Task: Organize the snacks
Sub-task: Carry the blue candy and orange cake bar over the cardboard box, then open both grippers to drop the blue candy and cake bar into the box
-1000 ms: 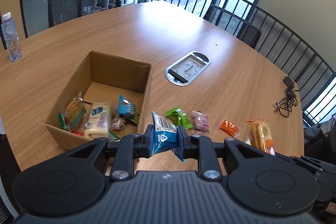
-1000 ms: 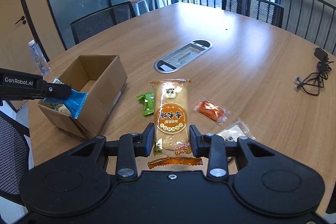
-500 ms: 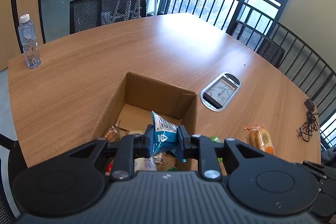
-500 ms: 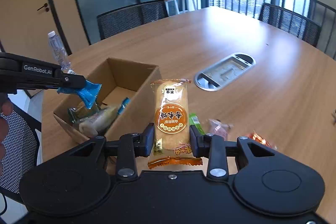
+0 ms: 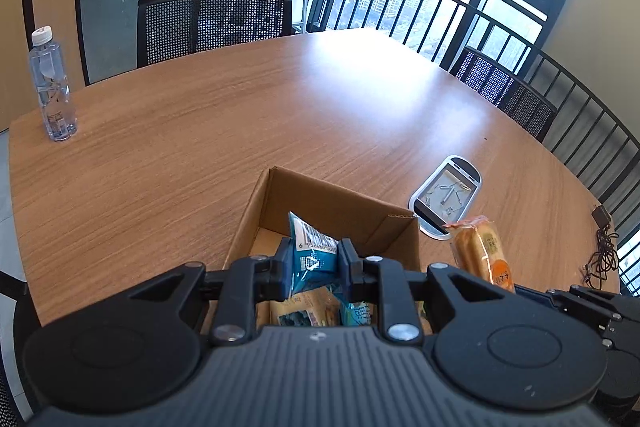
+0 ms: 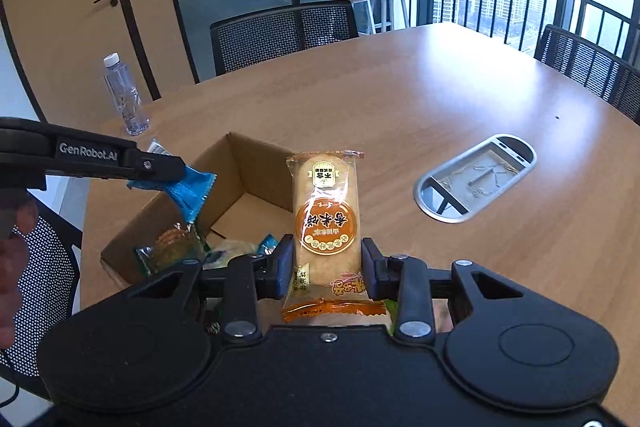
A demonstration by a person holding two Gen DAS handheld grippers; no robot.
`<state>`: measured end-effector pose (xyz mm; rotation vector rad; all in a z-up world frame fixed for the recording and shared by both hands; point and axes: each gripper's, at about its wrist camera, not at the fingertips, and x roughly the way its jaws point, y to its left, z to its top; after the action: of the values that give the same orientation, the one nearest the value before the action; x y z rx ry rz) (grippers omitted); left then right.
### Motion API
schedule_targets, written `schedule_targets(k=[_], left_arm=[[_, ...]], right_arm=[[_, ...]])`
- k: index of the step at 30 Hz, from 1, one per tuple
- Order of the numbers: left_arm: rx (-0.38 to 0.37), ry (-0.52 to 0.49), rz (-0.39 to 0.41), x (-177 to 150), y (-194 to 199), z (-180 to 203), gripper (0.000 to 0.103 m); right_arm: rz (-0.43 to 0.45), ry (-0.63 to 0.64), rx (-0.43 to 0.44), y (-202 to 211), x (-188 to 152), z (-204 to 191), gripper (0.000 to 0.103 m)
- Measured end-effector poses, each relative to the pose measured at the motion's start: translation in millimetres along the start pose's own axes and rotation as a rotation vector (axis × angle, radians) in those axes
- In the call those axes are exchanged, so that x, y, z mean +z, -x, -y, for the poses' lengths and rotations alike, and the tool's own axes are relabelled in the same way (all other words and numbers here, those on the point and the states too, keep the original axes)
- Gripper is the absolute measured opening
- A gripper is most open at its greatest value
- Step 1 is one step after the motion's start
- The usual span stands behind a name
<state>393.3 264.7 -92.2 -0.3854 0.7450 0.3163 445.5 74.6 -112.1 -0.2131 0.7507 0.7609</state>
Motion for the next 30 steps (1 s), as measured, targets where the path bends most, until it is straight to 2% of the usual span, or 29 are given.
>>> schedule_targets(k=[11, 15, 17, 19, 24, 26, 28, 30], left_arm=[[0.022, 0.065, -0.013, 5, -11, -17, 0.026], [0.021, 0.063, -0.009, 0, -6, -20, 0.032], [0.022, 0.061, -0.004, -2, -3, -22, 0.037], [0.024, 0.065, 0.002, -4, 2, -23, 0.045], [0.034, 0.051, 0.022, -10, 17, -19, 0.072], [0.034, 0.049, 0.025, -12, 22, -16, 0.080], [0.031, 0.053, 0.018, -15, 26, -13, 0.085], [0.045, 0.051, 0.013, -20, 30, -10, 0.088]], right_arm=[[-0.047, 0.028, 0.042, -27, 11, -24, 0.034], [-0.061, 0.032, 0.055, -31, 6, -26, 0.034], [-0.066, 0.035, 0.065, -32, 4, -26, 0.038], [-0.061, 0.051, 0.057, -29, 2, -26, 0.061], [-0.036, 0.038, 0.045, -11, -1, -20, 0.070], [-0.022, 0.045, 0.038, -1, -5, -19, 0.077], [-0.010, 0.042, 0.031, 10, -9, -17, 0.085], [-0.004, 0.039, 0.029, 19, -14, -15, 0.087]])
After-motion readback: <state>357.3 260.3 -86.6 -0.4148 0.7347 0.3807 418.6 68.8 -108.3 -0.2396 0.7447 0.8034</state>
